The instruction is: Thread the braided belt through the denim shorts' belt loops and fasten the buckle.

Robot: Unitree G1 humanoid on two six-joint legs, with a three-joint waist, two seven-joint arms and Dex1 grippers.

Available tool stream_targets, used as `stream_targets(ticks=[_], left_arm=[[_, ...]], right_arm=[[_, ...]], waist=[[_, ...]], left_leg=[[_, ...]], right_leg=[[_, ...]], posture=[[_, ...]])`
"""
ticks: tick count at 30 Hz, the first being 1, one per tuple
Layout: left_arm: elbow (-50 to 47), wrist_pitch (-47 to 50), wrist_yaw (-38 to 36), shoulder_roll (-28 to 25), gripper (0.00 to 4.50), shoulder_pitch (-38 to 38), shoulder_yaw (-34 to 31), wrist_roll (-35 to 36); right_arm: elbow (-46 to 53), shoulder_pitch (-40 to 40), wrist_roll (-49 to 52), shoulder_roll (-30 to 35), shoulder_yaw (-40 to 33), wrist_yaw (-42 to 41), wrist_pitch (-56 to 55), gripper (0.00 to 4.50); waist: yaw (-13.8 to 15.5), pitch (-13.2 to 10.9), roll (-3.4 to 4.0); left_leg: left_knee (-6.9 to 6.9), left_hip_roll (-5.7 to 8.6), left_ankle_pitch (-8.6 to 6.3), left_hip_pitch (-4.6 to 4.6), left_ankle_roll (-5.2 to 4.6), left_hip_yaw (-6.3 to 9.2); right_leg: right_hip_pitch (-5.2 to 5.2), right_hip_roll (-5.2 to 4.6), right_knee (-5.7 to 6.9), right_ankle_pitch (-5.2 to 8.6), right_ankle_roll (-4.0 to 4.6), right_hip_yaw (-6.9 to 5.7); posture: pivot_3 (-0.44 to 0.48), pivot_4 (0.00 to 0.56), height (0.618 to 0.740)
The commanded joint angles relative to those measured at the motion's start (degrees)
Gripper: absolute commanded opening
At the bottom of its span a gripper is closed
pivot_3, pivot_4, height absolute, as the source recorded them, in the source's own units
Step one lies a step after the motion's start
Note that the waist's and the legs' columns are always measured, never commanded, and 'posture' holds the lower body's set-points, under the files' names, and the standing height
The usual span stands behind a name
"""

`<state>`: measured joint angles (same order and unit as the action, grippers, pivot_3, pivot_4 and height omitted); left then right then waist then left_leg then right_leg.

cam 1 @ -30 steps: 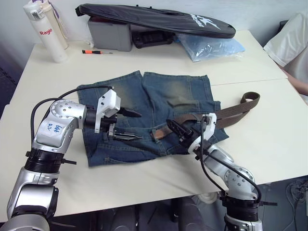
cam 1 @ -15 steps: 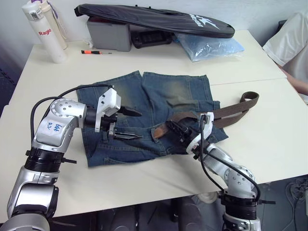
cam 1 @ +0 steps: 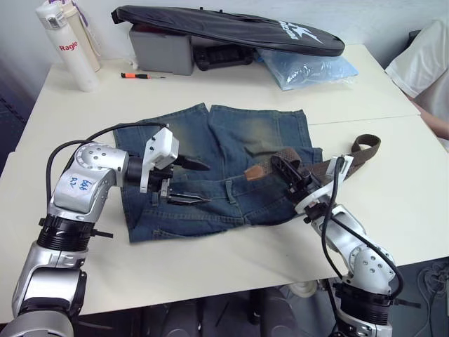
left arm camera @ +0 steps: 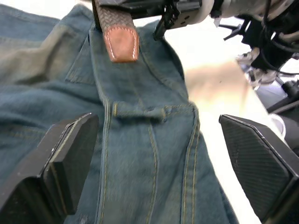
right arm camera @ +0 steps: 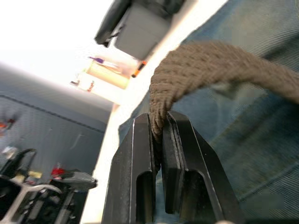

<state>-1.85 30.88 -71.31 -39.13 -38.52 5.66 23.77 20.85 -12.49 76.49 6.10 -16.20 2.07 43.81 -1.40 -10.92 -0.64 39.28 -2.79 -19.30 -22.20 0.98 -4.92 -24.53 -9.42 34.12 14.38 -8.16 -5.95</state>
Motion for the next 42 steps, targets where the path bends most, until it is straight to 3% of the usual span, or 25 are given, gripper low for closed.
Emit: stream_targets(ticks=[1,4,7,8,14,18,26,35,39,42], left_arm=[[-2.95,1.20,1.04,-0.12,3.25,-1.45,-0.85,1.22],[-4.33,0.78,1.04,0.01,1.72,-1.07,-0.65,1.44],[-3.55,-10.07,-1.61,-1.41,0.28,0.46,3.28,-5.06],[-2.43,-14.02,-1.95,-1.61,0.05,0.81,4.95,-7.71],[2.81,-19.90,-0.66,-1.11,0.05,0.55,10.49,-15.85],[5.25,-17.25,2.63,2.91,0.05,-1.17,11.48,-17.39],[4.81,-4.65,7.96,8.69,0.05,-0.89,9.47,-15.28],[2.66,1.64,9.53,12.43,0.05,-0.49,7.59,-10.99],[1.78,5.74,10.70,12.72,0.05,-2.13,3.36,-7.40],[1.76,5.11,10.68,10.93,0.05,-2.37,4.03,-8.51]], right_arm=[[3.70,0.51,4.23,1.42,-0.52,0.40,-0.39,0.00],[4.10,0.76,6.04,2.46,-0.61,1.03,-0.96,0.00],[4.35,0.60,7.28,3.01,-0.63,2.10,-1.79,0.00],[4.35,0.54,7.30,3.16,-0.55,2.30,-2.00,0.00],[4.40,0.77,6.27,3.81,0.49,2.71,-2.93,0.00],[5.05,1.41,5.71,3.27,1.24,3.00,-3.97,0.00],[6.78,3.10,5.67,3.00,2.78,4.03,-5.87,0.00],[6.38,3.68,4.48,4.18,3.55,3.68,-6.02,0.00],[6.08,3.84,4.07,4.28,3.79,3.41,-6.20,0.00],[5.89,3.80,3.62,4.34,4.02,3.32,-6.26,0.00]], waist=[[-0.03,0.00,0.00],[-0.09,0.00,0.00],[-0.08,0.00,0.00],[-0.06,0.00,0.00],[0.10,0.00,0.00],[0.63,0.00,0.00],[1.33,0.00,0.00],[1.57,0.00,-0.01],[1.40,0.00,-0.01],[1.27,0.00,0.00]], left_leg=[[0.00,0.00,0.00,0.00,0.00,0.00],[0.00,0.00,0.00,0.00,0.00,0.00],[0.00,0.00,0.00,0.01,0.00,-0.01],[0.00,0.00,0.00,0.01,0.00,-0.01],[0.00,0.00,0.00,0.01,0.00,-0.04],[0.01,0.00,0.00,0.00,-0.01,-0.04],[0.05,0.00,0.01,0.00,-0.02,-0.04],[0.12,0.00,0.01,0.00,-0.03,-0.03],[0.15,0.00,0.00,-0.01,-0.04,-0.02],[0.15,0.00,0.00,0.00,-0.04,-0.02]], right_leg=[[0.00,0.00,0.00,0.00,0.00,0.00],[0.00,0.00,0.00,0.00,0.00,0.00],[-0.01,0.00,0.00,0.00,0.00,0.01],[0.00,0.00,0.00,0.00,0.00,0.01],[-0.01,0.00,-0.01,0.00,0.00,0.01],[0.00,0.00,-0.01,0.00,0.00,0.01],[0.00,0.00,0.02,-0.01,-0.02,0.02],[0.02,0.00,0.06,-0.01,-0.02,0.02],[0.01,0.00,0.06,-0.01,-0.02,0.02],[0.01,0.00,0.07,-0.01,-0.02,0.02]], posture=[[0.000,0.150,0.740],[0.000,0.150,0.740],[0.000,0.150,0.740],[0.000,0.150,0.740],[0.000,0.150,0.740],[0.000,0.150,0.740],[0.000,0.150,0.740],[0.000,0.150,0.740],[0.000,0.150,0.740],[0.000,0.150,0.740]])
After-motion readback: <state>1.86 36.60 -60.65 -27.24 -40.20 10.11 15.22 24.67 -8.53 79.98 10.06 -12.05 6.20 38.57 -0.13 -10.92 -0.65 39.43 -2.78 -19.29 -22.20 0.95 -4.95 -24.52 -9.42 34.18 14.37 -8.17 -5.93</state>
